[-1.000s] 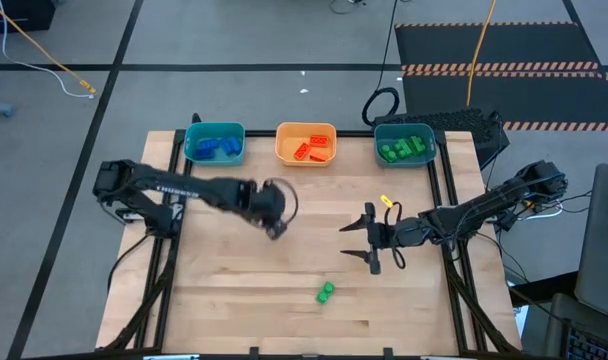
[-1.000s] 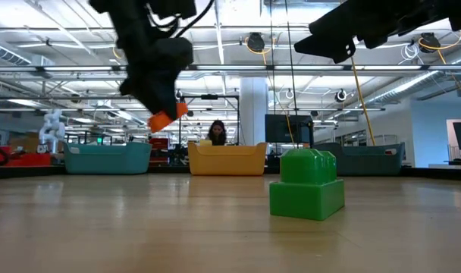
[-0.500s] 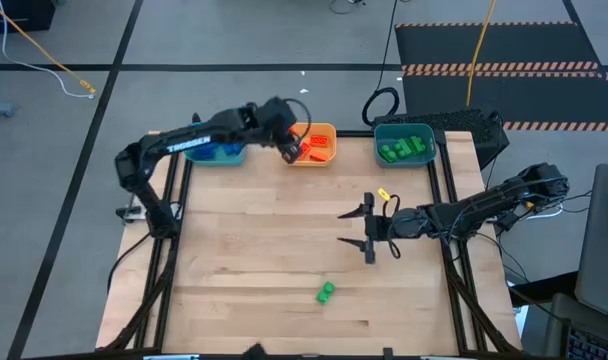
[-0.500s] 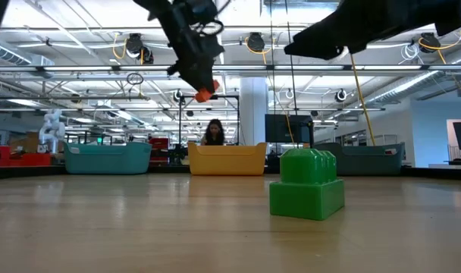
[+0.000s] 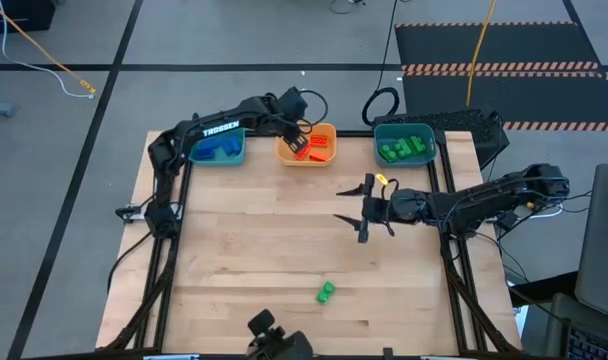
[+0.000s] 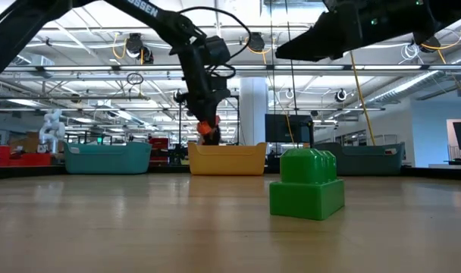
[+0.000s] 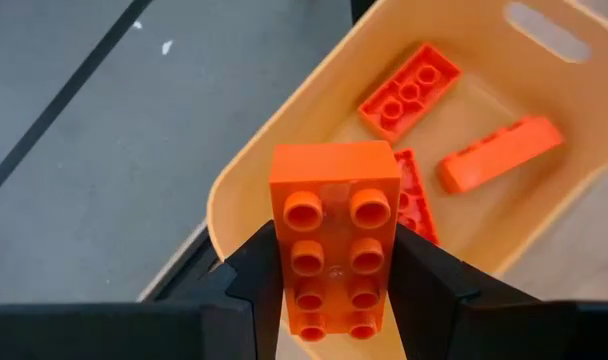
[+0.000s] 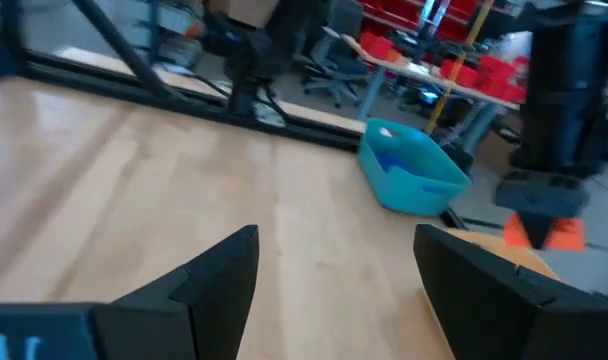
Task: Sort & place blocks by color
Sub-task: Put the orange game piece into the yellow bin
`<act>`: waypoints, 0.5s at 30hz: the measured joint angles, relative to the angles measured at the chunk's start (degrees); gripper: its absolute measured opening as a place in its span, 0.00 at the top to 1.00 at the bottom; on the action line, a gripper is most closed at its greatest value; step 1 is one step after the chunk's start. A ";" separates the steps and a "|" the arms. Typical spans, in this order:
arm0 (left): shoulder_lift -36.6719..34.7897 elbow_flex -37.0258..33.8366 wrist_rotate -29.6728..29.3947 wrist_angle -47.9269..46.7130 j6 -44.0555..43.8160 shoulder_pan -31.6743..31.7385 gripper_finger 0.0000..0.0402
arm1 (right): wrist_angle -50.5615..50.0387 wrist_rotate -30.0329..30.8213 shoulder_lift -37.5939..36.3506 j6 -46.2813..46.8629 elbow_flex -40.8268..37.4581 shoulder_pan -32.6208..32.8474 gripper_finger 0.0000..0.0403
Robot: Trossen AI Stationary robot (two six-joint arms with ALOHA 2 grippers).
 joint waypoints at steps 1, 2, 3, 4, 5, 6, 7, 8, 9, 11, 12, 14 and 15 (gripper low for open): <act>0.35 0.03 0.01 0.29 0.35 0.30 0.65 | -0.48 0.17 0.00 0.13 0.00 -0.17 0.35; 0.72 0.03 0.02 0.36 0.45 0.59 0.65 | -1.07 0.05 0.00 0.47 0.00 -0.27 0.35; 1.27 0.03 0.03 0.30 0.48 0.74 0.65 | -1.79 -0.11 0.00 1.10 0.00 -0.38 0.35; 1.72 0.03 0.03 0.29 0.54 0.94 0.65 | -2.19 -0.09 0.00 1.78 0.00 -0.36 0.35; 2.15 0.03 -0.01 0.26 0.77 1.05 0.65 | -2.63 -0.12 0.00 2.38 0.00 -0.36 0.35; 2.58 0.03 -0.02 0.25 1.08 1.12 0.65 | -3.28 -0.12 0.00 2.71 0.00 -0.36 0.35; 2.96 0.03 -0.02 0.38 1.43 1.21 0.65 | -3.64 -0.12 0.00 2.84 0.00 -0.36 0.35; 3.27 0.03 0.00 0.38 1.47 1.35 0.65 | -3.90 -0.12 0.02 2.87 0.00 -0.36 0.35; 3.57 0.01 0.02 0.35 1.45 1.36 0.65 | -4.07 -0.09 0.02 2.89 0.00 -0.36 0.35; 3.87 0.01 -0.02 0.44 1.42 1.38 0.65 | -4.07 -0.09 0.02 3.33 0.00 -0.36 0.35; 3.87 0.01 -0.20 0.61 1.43 1.37 0.65 | -4.09 -0.12 0.02 3.69 0.00 -0.36 0.35; 3.79 0.01 -0.45 1.75 1.40 1.28 0.65 | -4.01 -0.18 0.02 3.91 0.00 -0.35 0.35; 3.78 0.01 -0.46 2.15 1.42 1.29 0.65 | -3.96 -0.19 0.02 3.91 0.00 -0.34 0.35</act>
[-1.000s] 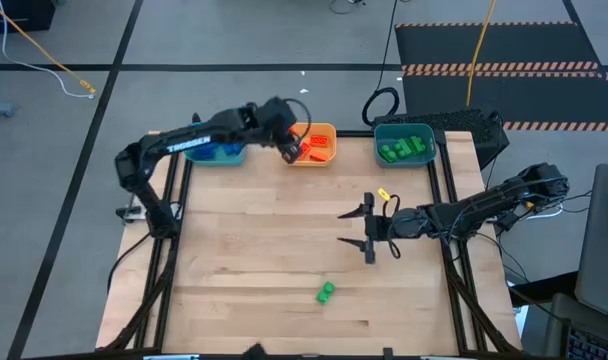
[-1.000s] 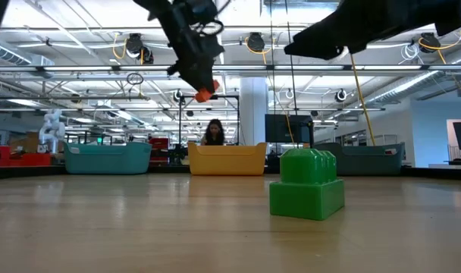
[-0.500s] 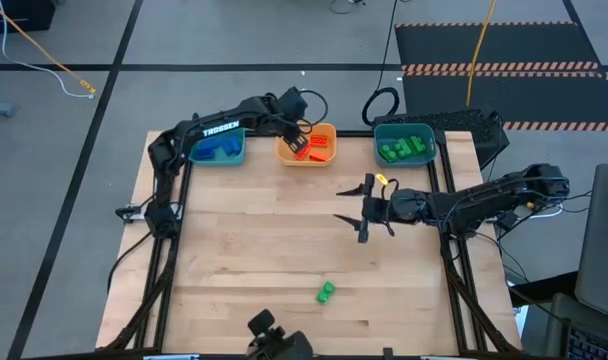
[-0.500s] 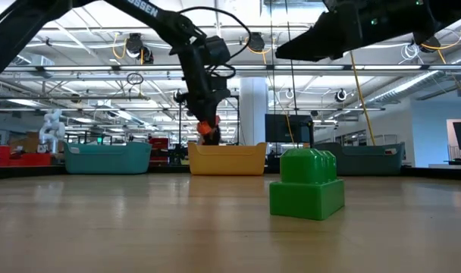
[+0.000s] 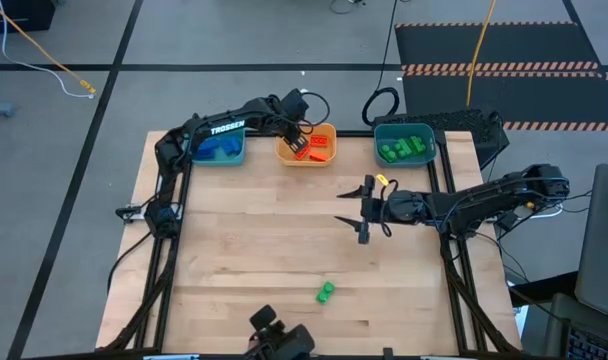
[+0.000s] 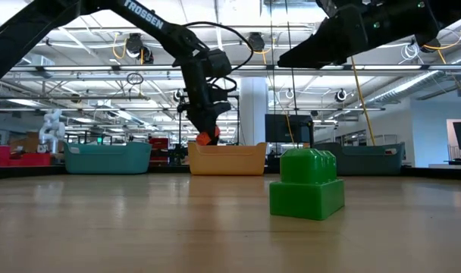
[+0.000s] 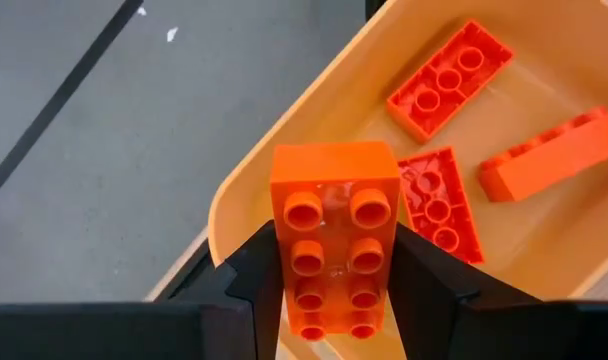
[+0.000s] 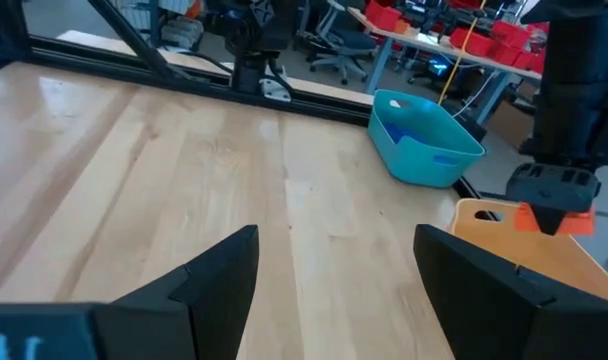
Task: Sort & place blocks by color
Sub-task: Put the orange game piece into the yellow bin, then put the green game piece into the dark blue bin
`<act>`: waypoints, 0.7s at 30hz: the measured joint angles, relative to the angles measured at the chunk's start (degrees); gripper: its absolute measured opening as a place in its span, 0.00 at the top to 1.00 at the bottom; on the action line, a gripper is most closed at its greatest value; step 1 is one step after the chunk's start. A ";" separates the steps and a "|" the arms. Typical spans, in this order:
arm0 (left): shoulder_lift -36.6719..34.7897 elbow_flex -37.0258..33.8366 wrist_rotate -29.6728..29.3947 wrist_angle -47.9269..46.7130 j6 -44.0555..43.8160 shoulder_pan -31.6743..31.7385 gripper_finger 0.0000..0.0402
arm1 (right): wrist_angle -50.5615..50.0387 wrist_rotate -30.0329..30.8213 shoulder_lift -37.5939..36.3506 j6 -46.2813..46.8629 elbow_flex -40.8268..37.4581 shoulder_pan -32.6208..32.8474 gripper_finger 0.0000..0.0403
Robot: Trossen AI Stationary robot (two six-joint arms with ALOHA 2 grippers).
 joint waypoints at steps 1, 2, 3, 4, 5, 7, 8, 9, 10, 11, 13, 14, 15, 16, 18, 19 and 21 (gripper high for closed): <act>0.00 0.00 0.00 0.05 -0.02 0.00 0.65 | -0.03 -0.01 0.00 -0.02 0.00 0.00 0.35; 0.00 0.00 0.00 -0.03 -0.07 0.00 0.65 | -0.04 0.00 0.00 -0.02 0.00 0.00 0.35; 0.00 0.00 0.00 -0.03 -0.15 0.00 0.63 | -0.04 0.01 0.00 0.00 0.00 0.00 0.35; 0.00 0.00 0.00 -0.03 -0.38 0.00 0.61 | -0.02 0.00 0.00 0.04 0.00 0.00 0.35; 0.00 0.00 0.00 -0.03 -0.55 0.00 0.58 | -0.04 -0.01 0.00 0.04 0.00 0.00 0.35; 0.00 0.00 -0.02 0.12 -0.54 0.00 0.52 | -0.02 -0.01 0.00 0.04 0.00 0.00 0.35; 0.00 0.00 -0.02 0.29 -0.36 0.00 0.50 | -0.04 -0.01 0.00 0.06 0.00 0.00 0.35; 0.00 0.00 -0.02 0.43 -0.12 0.00 0.48 | -0.02 -0.01 0.00 0.07 0.00 0.00 0.35; 0.00 0.00 -0.02 0.42 0.05 0.00 0.46 | -0.04 -0.02 0.00 0.04 0.00 0.00 0.35; 0.00 0.00 -0.02 0.41 0.12 0.00 0.45 | -0.04 -0.03 0.00 0.05 0.00 0.00 0.35; 0.00 0.00 -0.10 0.41 0.15 0.00 0.44 | -0.04 -0.04 0.00 0.06 0.00 0.00 0.35; 0.00 0.00 -0.30 0.41 0.22 0.00 0.43 | -0.07 -0.04 0.00 0.06 0.00 0.00 0.35; 0.00 0.00 -0.49 0.44 0.29 0.00 0.43 | -0.16 -0.04 0.00 0.07 0.00 0.00 0.35; 0.00 0.00 -0.61 0.51 0.27 0.00 0.43 | -0.30 -0.04 0.00 0.06 0.00 0.00 0.35; -0.03 0.00 -0.86 0.65 0.27 0.00 0.43 | -0.48 -0.04 0.00 0.05 0.00 0.00 0.35; -0.27 0.00 -0.90 0.56 0.28 0.00 0.43 | -0.48 -0.04 0.00 0.05 0.00 0.00 0.35; -0.86 0.00 -1.07 0.32 0.33 -0.27 0.43 | -0.52 -0.04 0.00 0.07 0.00 0.00 0.35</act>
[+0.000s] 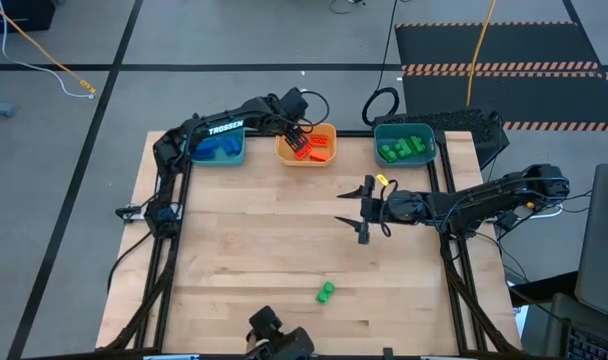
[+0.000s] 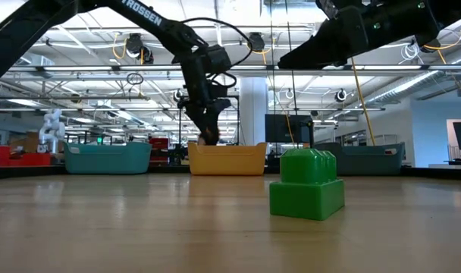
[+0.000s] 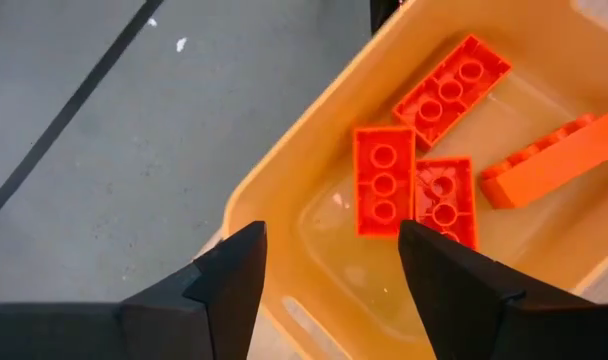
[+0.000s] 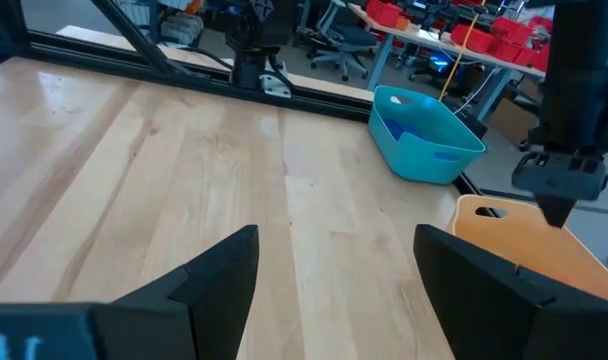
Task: Sort & place blocks by color
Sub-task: Put the green game piece into the dark blue bin
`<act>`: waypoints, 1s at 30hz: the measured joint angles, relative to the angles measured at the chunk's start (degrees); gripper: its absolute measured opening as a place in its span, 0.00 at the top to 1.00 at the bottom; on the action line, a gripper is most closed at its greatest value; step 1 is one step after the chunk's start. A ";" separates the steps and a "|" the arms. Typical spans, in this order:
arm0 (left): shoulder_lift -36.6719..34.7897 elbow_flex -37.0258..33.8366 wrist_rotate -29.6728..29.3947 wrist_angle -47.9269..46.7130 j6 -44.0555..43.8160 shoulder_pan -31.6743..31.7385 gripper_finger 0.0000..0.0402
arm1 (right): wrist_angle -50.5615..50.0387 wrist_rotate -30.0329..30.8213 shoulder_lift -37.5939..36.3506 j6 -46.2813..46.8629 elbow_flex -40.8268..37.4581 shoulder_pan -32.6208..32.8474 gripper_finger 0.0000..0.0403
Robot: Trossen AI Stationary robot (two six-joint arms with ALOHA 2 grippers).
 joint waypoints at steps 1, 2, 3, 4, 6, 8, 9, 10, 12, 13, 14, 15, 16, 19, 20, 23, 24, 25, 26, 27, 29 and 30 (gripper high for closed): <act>-0.53 0.00 -0.04 -0.09 -0.02 -0.13 0.43 | -0.15 0.00 0.00 0.00 0.00 0.00 0.35; -1.19 0.00 -0.04 -0.58 -0.07 -0.22 0.42 | -0.40 0.00 0.00 -0.02 0.00 0.00 0.35; -1.86 0.00 -0.12 -1.15 -0.03 -0.51 0.42 | -0.57 0.00 0.00 -0.01 0.00 0.00 0.35; -2.55 0.00 -0.19 -1.11 -0.02 -0.92 0.42 | -0.66 0.02 0.00 0.00 0.00 -0.02 0.35; -4.62 0.00 -0.15 -2.03 -0.43 -1.86 0.42 | -0.79 0.04 0.00 -0.09 0.00 0.00 0.35; -7.01 -0.02 -0.15 -3.65 -1.12 -3.31 0.42 | -0.79 0.07 0.00 -0.25 0.00 -0.03 0.35; -8.28 0.00 -0.18 -3.96 -1.52 -4.19 0.42 | -0.81 0.07 0.00 -0.51 0.00 -0.04 0.35; -9.67 0.00 -0.15 -4.89 -1.87 -5.13 0.42 | -0.81 0.09 0.00 -0.94 0.00 -0.04 0.35; -11.97 0.00 -0.15 -6.60 -2.19 -7.56 0.42 | -0.81 0.21 0.00 -1.70 0.00 -0.35 0.35; -13.05 0.00 -0.13 -6.47 -2.46 -8.80 0.42 | -0.80 0.26 0.00 -1.87 0.00 -0.58 0.35; -14.11 0.00 -0.10 -6.72 -2.54 -9.97 0.42 | -0.81 0.26 0.00 -1.97 0.00 -0.86 0.35; -14.89 0.00 0.01 -7.20 -2.60 -11.23 0.42 | -0.81 0.27 0.00 -1.99 0.00 -1.16 0.35; -15.42 0.00 0.00 -6.79 -2.56 -12.61 0.42 | -0.84 0.28 -0.02 -1.99 0.00 -1.47 0.35; -16.78 -0.03 0.06 -6.80 -2.78 -15.94 0.42 | -1.86 0.31 -0.02 -1.75 0.00 -1.98 0.35; -16.94 -0.04 0.05 -6.38 -2.89 -17.05 0.42 | -2.12 0.31 -0.02 -1.74 0.00 -2.13 0.35; -16.95 -0.04 0.06 -5.23 -3.32 -20.25 0.42 | -3.45 0.31 -0.02 -1.67 0.00 -2.19 0.35; -16.87 -0.04 0.12 -4.75 -3.38 -21.32 0.42 | -3.81 0.30 -0.02 -1.65 0.00 -2.19 0.35; -16.87 -0.11 0.13 -3.93 -3.50 -22.34 0.42 | -4.37 0.29 -0.06 -1.63 0.00 -2.19 0.35; -16.89 -0.55 0.13 -2.30 -3.68 -23.38 0.42 | -5.18 0.27 -0.25 -1.57 0.00 -2.19 0.35; -17.00 -1.39 0.13 0.09 -3.98 -24.56 0.42 | -6.33 0.27 -0.59 -1.55 0.00 -2.19 0.35; -17.07 -4.07 0.14 5.92 -4.66 -26.65 0.42 | -8.55 0.36 -1.48 -1.55 0.00 -2.23 0.35; -17.52 -5.74 0.31 8.45 -4.85 -27.61 0.42 | -9.99 0.49 -2.16 -1.53 0.00 -2.25 0.35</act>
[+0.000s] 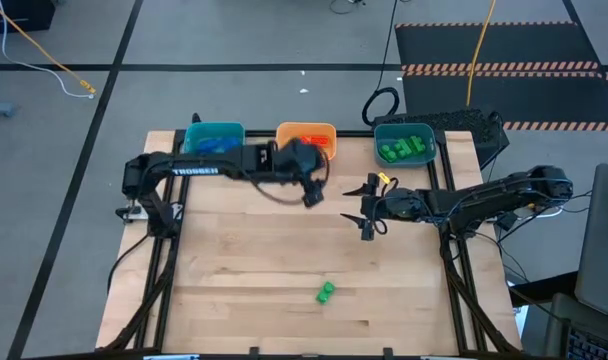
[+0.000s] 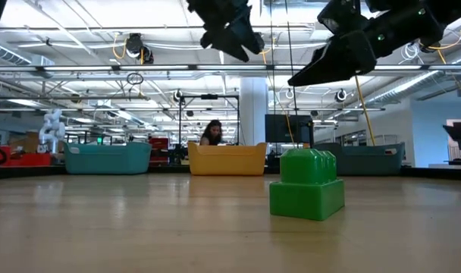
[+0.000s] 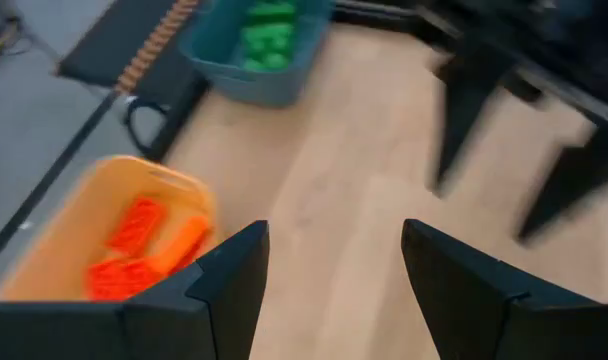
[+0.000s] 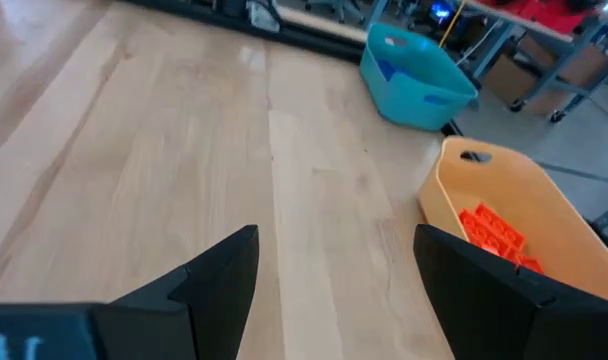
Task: Sort & place blocks by color
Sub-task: Put the green game piece into the dark blue bin
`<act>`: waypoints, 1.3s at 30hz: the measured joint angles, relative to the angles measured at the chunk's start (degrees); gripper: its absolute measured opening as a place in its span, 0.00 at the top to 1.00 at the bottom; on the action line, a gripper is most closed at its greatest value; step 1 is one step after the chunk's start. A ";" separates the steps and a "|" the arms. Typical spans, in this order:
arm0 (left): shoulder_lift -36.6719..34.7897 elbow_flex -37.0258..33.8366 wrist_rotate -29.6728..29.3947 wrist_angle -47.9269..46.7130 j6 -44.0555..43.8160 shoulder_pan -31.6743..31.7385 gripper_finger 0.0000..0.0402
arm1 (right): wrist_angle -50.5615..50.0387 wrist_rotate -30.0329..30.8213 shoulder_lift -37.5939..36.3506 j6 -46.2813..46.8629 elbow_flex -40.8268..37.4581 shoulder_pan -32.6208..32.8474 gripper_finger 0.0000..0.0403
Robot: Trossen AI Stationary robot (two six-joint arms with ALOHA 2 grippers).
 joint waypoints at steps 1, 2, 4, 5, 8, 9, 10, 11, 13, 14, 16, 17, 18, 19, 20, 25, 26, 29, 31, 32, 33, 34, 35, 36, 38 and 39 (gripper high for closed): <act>-0.57 -2.06 0.15 2.01 -0.10 -0.89 0.42 | -1.45 0.06 -0.80 0.09 0.00 0.00 0.35; -1.05 -4.20 0.15 5.20 -0.23 -1.74 0.42 | -2.56 0.08 -1.67 0.35 0.00 0.00 0.35; -2.94 -8.82 0.34 12.29 -1.35 -2.95 0.42 | -5.19 0.22 -3.88 0.87 0.00 0.00 0.35; -4.08 -11.53 0.29 14.11 -1.87 -3.32 0.42 | -6.22 0.31 -4.95 1.40 0.00 0.00 0.35; -7.61 -19.80 0.15 22.59 -3.30 -3.98 0.42 | -9.43 1.10 -7.99 3.15 0.02 0.00 0.35; -9.14 -22.71 0.12 25.11 -3.79 -4.10 0.42 | -9.75 1.11 -8.52 3.74 0.02 -0.02 0.35; -10.93 -25.59 0.12 27.74 -4.11 -4.30 0.42 | -9.77 1.11 -9.18 4.34 0.04 -0.04 0.35; -12.46 -28.39 0.12 30.92 -4.16 -4.54 0.42 | -10.34 1.03 -9.59 4.96 0.04 -0.05 0.35; -15.60 -34.05 0.35 37.49 -4.48 -4.81 0.42 | -9.90 -0.99 -9.61 6.30 0.04 -0.22 0.35; -17.12 -37.12 0.99 39.44 -4.48 -4.93 0.42 | -9.94 -2.54 -9.54 6.72 0.04 -0.34 0.35; -19.26 -42.41 3.19 45.49 -4.25 -5.21 0.42 | -9.72 -6.14 -8.60 7.87 0.04 -0.42 0.35; -20.44 -45.08 4.51 47.98 -3.89 -5.32 0.42 | -9.46 -7.85 -7.77 7.97 0.04 -0.39 0.35; -21.51 -47.48 6.01 50.02 -3.28 -5.34 0.42 | -9.15 -9.10 -6.79 7.96 0.04 -0.39 0.35; -22.21 -49.29 7.44 52.68 -2.54 -5.34 0.42 | -8.26 -9.54 -5.76 7.96 0.02 -0.37 0.35; -22.83 -50.93 8.92 55.36 -1.52 -5.34 0.42 | -7.28 -9.49 -4.71 7.97 0.02 -0.35 0.35; -24.02 -56.60 10.72 64.12 0.75 -4.36 0.42 | -6.72 -9.41 -0.06 6.42 0.86 -0.72 0.35; -24.00 -57.21 11.08 66.77 1.44 -4.08 0.42 | -7.72 -9.48 0.65 6.04 2.03 -0.72 0.35; -24.04 -58.57 13.42 72.04 3.02 -3.34 0.42 | -16.05 -9.51 2.56 5.18 6.55 -0.62 0.35; -24.02 -59.02 13.96 72.66 3.32 -3.04 0.42 | -19.68 -9.68 4.32 5.02 9.89 -0.29 0.35; -24.00 -59.04 13.95 72.75 3.44 -2.95 0.42 | -21.62 -10.39 5.07 4.97 11.11 -0.18 0.35; -24.00 -59.03 13.94 72.99 3.66 -2.77 0.42 | -22.94 -11.15 5.85 4.88 12.46 -0.04 0.35; -24.00 -59.02 14.12 73.06 3.94 -2.72 0.42 | -23.08 -11.71 6.64 4.90 13.78 0.38 0.35; -24.00 -59.02 14.61 73.05 4.04 -2.73 0.42 | -23.02 -12.66 7.37 4.88 14.78 0.67 0.35; -24.00 -59.02 15.04 72.72 4.15 -2.76 0.42 | -23.59 -13.61 8.18 4.75 15.69 1.02 0.35; -24.00 -59.32 16.00 71.83 4.23 -2.79 0.42 | -23.85 -14.79 9.99 4.57 17.32 2.07 0.35; -24.00 -59.73 16.04 71.78 4.57 -3.00 0.42 | -23.59 -15.39 10.80 4.41 17.97 2.54 0.35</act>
